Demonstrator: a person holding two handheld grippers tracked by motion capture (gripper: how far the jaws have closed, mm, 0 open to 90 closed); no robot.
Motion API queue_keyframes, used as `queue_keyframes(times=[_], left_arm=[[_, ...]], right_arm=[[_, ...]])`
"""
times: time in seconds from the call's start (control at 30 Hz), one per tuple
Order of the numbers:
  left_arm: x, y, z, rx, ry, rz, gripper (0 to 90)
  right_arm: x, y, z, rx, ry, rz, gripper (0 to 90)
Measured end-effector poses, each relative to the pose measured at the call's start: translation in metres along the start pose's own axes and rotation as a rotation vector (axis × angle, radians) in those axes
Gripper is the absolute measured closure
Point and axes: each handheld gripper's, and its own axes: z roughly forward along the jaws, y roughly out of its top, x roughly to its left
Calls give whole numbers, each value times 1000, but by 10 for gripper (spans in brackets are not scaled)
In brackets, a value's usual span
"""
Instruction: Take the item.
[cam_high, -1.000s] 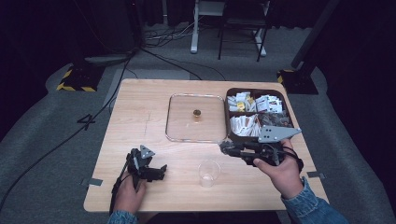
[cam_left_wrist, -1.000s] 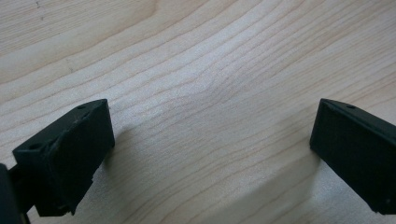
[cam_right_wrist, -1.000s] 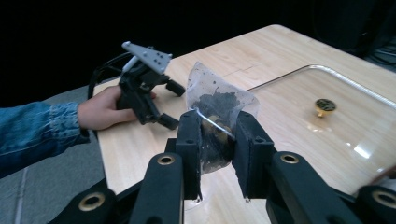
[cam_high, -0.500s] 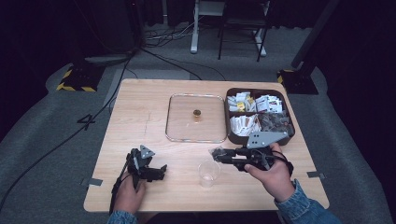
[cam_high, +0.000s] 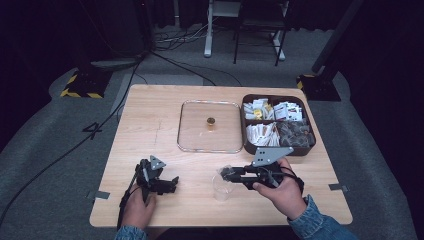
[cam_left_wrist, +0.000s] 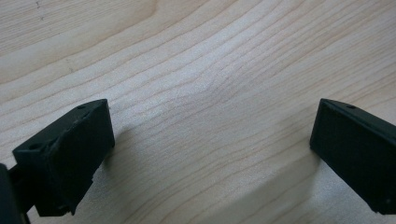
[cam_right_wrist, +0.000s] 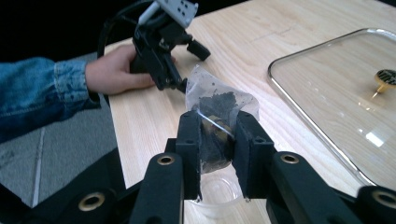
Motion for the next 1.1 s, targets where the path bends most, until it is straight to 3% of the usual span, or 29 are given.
queue_keyframes(times=[0.4, 1.0, 1.1], left_arm=[[0, 0, 0, 0, 0, 0, 2], [0, 0, 0, 1, 0, 1, 2], [0, 0, 0, 0, 0, 0, 2]], right_arm=[[-2, -11, 17, 83, 8, -5, 734], [0, -19, 32, 135, 5, -18, 734], [1, -20, 33, 136, 4, -20, 694]])
